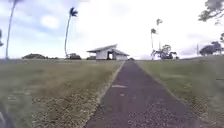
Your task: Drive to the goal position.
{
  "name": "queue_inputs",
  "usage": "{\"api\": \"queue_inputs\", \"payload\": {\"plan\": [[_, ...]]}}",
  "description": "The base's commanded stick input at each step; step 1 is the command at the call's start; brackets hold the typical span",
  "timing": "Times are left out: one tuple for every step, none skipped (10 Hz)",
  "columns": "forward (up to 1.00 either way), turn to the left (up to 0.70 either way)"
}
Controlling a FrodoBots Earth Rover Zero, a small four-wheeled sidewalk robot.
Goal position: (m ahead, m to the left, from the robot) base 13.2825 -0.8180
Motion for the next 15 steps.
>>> {"api": "queue_inputs", "payload": {"plan": [[0.70,-0.33],[0.70,-0.35],[0.70,-0.35],[0.70,-0.35],[0.70,-0.35],[0.70,-0.35],[0.70,-0.35],[0.70,-0.35],[0.70,-0.35],[0.70,-0.35],[0.70,-0.35],[0.70,-0.35],[0.70,-0.35],[0.70,-0.22],[0.70,-0.09]]}}
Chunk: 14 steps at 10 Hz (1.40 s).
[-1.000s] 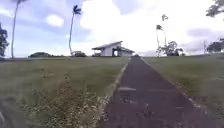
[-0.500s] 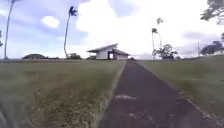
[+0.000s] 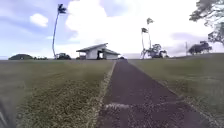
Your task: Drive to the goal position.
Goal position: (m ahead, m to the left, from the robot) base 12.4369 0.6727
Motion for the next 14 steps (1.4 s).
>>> {"api": "queue_inputs", "payload": {"plan": [[0.70,0.00],[0.70,0.00],[0.70,0.00],[0.70,0.00],[0.70,0.00],[0.70,0.00],[0.70,0.00],[0.70,0.00],[0.70,0.00],[0.70,0.00],[0.70,0.00],[0.70,0.00],[0.70,0.00],[0.70,0.00]]}}
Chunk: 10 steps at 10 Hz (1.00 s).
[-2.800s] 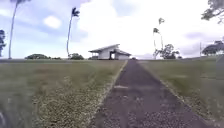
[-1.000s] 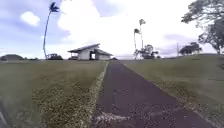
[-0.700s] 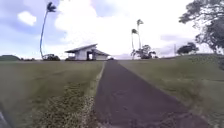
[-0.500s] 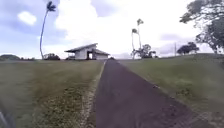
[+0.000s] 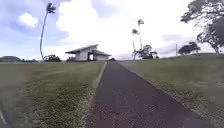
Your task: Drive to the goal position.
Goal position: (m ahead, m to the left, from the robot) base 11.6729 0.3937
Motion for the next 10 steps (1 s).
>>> {"api": "queue_inputs", "payload": {"plan": [[0.70,0.00],[0.70,0.00],[0.70,0.00],[0.70,0.00],[0.70,0.00],[0.69,0.00],[0.12,0.00],[0.00,0.00],[0.00,0.00],[0.00,0.00]]}}
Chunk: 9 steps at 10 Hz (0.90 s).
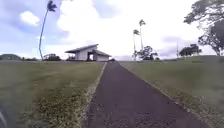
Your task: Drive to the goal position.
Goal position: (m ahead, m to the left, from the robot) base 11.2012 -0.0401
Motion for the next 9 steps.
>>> {"api": "queue_inputs", "payload": {"plan": [[0.00,0.00],[0.33,0.00],[0.62,0.00],[0.70,0.00],[0.70,0.00],[0.70,0.00],[0.70,0.00],[0.70,0.00],[0.70,0.00]]}}
